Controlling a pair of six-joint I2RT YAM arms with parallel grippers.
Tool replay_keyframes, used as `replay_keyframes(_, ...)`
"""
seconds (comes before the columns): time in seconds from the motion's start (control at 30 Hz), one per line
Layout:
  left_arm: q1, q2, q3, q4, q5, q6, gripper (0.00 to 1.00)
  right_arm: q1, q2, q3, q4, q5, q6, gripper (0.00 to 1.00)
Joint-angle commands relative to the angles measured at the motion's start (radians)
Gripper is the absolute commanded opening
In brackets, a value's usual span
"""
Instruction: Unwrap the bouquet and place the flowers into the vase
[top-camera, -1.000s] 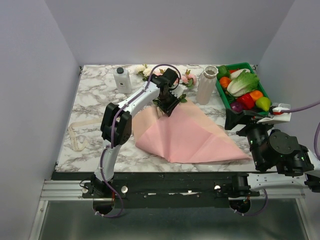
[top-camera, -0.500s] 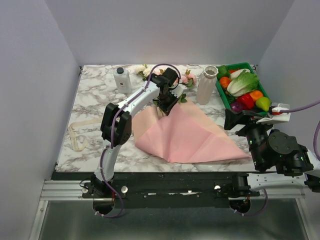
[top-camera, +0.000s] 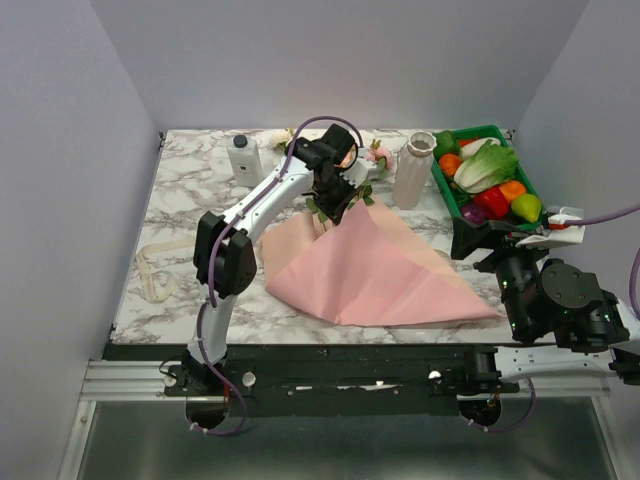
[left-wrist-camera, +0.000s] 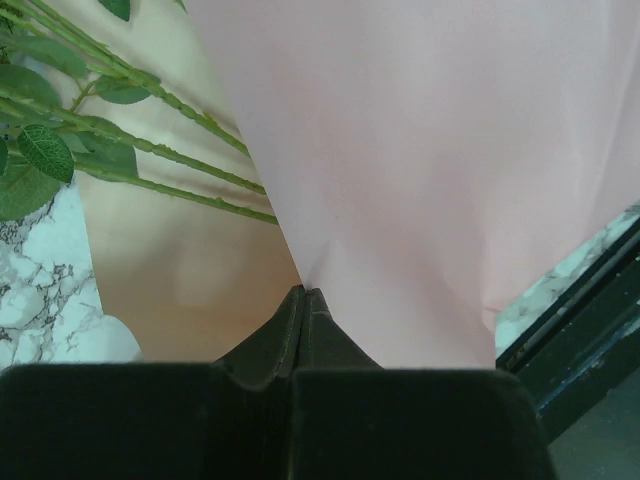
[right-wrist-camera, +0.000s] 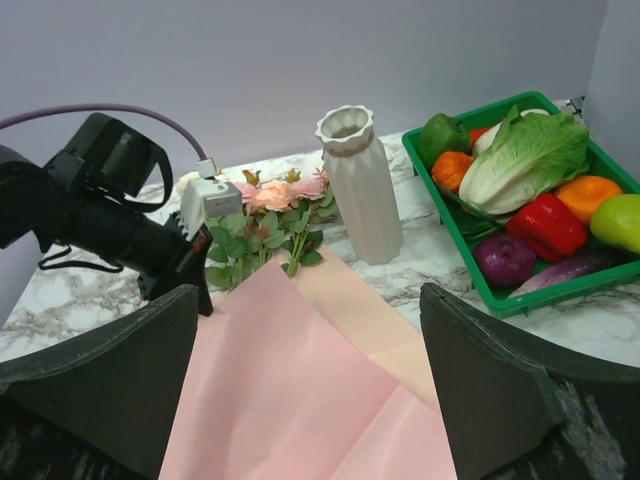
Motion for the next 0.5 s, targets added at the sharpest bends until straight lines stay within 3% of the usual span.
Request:
replay_keyframes(0.0, -0.023, -0.118, -0.024, -0.046, 0.099, 0.019, 0.0, 0.005, -0.017, -0.009, 0.009, 0.02, 0.004, 0.97)
replay_keyframes(0.3, -0.188, -0.338, -0.081, -0.134, 0.11, 0.038, 0.0, 0.005, -0.029, -0.023, 0.007, 0.037, -0.011, 0.97)
replay_keyframes(0.47, -0.291, -0.475, -0.227, -0.157, 0.098, 0.044, 0.0, 0.005, -0.028, -0.043, 0.001, 0.036, -0.002, 0.97)
